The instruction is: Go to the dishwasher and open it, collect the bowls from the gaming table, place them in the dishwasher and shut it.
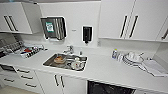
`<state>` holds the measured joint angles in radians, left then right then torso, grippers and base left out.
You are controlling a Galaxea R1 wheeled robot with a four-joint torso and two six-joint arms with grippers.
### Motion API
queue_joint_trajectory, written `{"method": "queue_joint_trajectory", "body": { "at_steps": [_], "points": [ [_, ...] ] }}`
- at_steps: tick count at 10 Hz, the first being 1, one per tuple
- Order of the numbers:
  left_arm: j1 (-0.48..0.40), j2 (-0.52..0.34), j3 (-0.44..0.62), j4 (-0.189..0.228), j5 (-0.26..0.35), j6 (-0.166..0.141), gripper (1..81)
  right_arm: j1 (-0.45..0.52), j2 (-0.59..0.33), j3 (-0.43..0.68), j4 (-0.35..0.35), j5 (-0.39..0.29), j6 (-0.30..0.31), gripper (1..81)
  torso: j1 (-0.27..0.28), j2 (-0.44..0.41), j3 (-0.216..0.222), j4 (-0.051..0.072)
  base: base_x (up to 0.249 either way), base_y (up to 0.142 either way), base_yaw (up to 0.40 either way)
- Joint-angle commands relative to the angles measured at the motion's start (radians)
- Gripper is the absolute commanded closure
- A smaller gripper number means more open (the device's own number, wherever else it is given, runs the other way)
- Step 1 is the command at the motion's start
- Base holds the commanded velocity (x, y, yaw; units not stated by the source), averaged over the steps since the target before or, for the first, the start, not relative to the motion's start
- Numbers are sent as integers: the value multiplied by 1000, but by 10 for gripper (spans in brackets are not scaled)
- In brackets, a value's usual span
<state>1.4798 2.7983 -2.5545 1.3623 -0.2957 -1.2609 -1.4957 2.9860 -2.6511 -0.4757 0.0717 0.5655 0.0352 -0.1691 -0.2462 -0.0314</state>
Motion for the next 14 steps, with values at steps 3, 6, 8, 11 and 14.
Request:
{"method": "queue_joint_trajectory", "body": {
  "at_steps": [3,6,8,11,14],
  "points": [
    [-28,-38,-1,4,-34,-5,811,22,-26,34,0,-41,1,811,-1,0,0,0,0,0,0],
    [-26,-90,0,-9,-117,-14,811,16,-86,120,6,-36,4,811,-1,0,0,0,0,0,0],
    [-25,-115,0,-11,-183,-40,811,18,-91,126,6,-36,4,811,-1,0,-33,0,0,0,0],
    [-34,-117,17,-12,-206,-43,811,21,-91,128,6,-38,4,811,-1,0,-83,0,0,0,0],
    [-45,-258,108,-23,-375,-101,811,19,-89,128,6,-36,4,811,-1,0,-88,0,0,0,0]
  ]
}}
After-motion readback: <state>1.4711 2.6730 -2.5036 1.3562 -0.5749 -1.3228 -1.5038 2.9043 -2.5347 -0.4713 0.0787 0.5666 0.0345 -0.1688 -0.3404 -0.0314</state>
